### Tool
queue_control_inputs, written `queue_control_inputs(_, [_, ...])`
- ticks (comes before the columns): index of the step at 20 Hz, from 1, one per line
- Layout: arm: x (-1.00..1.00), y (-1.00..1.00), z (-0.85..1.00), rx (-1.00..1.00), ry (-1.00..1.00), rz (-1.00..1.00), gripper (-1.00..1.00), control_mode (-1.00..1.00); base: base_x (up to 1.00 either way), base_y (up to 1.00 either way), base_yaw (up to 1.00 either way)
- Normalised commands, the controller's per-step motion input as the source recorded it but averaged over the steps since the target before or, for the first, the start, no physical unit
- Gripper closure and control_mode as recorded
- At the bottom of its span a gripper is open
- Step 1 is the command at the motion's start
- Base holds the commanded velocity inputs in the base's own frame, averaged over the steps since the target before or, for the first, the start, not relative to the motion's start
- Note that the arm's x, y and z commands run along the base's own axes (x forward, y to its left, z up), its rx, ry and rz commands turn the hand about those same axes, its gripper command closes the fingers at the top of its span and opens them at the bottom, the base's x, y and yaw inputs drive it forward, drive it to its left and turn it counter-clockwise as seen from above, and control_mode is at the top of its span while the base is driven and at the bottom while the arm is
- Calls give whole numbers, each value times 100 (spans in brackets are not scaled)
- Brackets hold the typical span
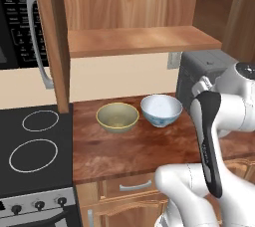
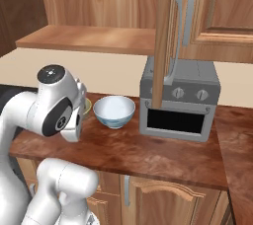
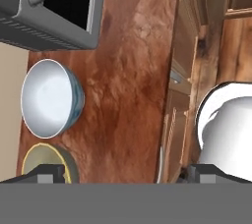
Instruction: Open the cabinet. Pick the bowls from the counter and place them in the cabinet. Then close the cabinet.
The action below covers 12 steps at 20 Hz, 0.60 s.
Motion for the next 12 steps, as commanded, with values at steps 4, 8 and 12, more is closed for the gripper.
queue_control_inputs(4, [27, -5, -9, 0, 0, 7, -100, -100, 0, 0, 0])
queue_control_inputs(8, [31, -2, -19, 0, 0, 10, -100, -100, 0, 0, 0])
queue_control_inputs(12, [30, -1, -9, 0, 0, 10, -100, -100, 0, 0, 0])
